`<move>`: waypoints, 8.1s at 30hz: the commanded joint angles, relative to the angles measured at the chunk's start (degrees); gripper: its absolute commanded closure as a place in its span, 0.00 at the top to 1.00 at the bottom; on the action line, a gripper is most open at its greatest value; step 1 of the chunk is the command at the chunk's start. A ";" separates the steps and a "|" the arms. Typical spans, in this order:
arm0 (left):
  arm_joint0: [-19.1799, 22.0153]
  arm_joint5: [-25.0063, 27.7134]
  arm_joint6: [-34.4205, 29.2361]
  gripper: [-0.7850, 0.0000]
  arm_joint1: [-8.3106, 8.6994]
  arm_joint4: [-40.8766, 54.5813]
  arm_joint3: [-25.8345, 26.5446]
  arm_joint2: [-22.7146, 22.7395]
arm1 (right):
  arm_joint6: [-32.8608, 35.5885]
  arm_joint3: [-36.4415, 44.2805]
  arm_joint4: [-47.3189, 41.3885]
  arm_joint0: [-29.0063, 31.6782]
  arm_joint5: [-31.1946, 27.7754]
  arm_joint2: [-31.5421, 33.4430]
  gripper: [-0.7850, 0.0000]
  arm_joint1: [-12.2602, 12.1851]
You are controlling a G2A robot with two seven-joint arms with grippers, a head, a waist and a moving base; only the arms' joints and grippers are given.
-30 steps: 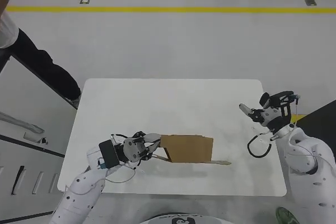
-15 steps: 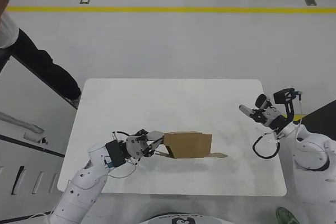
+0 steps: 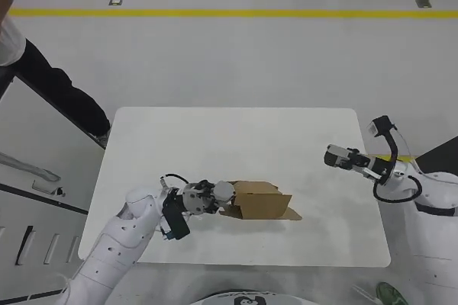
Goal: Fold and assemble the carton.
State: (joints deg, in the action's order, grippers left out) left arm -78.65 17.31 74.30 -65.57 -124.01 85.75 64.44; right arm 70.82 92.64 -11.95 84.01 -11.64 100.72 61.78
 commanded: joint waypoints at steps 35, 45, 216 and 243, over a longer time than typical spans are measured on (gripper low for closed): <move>4.44 -15.11 1.93 0.00 -0.78 -0.91 -2.45 -6.49 | 15.17 -9.32 -28.10 -3.75 19.27 -11.05 1.00 0.29; 4.49 -16.76 0.90 0.00 -0.65 -1.10 -2.51 -7.44 | 14.90 -7.43 -30.89 -2.43 19.25 -12.89 1.00 0.14; 1.74 -15.29 -10.68 0.00 2.45 11.02 3.35 0.66 | 3.44 3.49 -23.16 -4.73 -16.30 -16.62 0.00 -2.78; 0.83 19.43 -33.30 0.00 5.32 12.89 16.56 8.23 | 3.44 3.49 -23.16 -4.73 -16.30 -16.62 0.00 -2.78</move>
State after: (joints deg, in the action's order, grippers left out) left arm -77.83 36.73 41.00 -60.25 -111.12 102.31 72.66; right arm 74.26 96.14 -35.11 79.28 -27.94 84.09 59.00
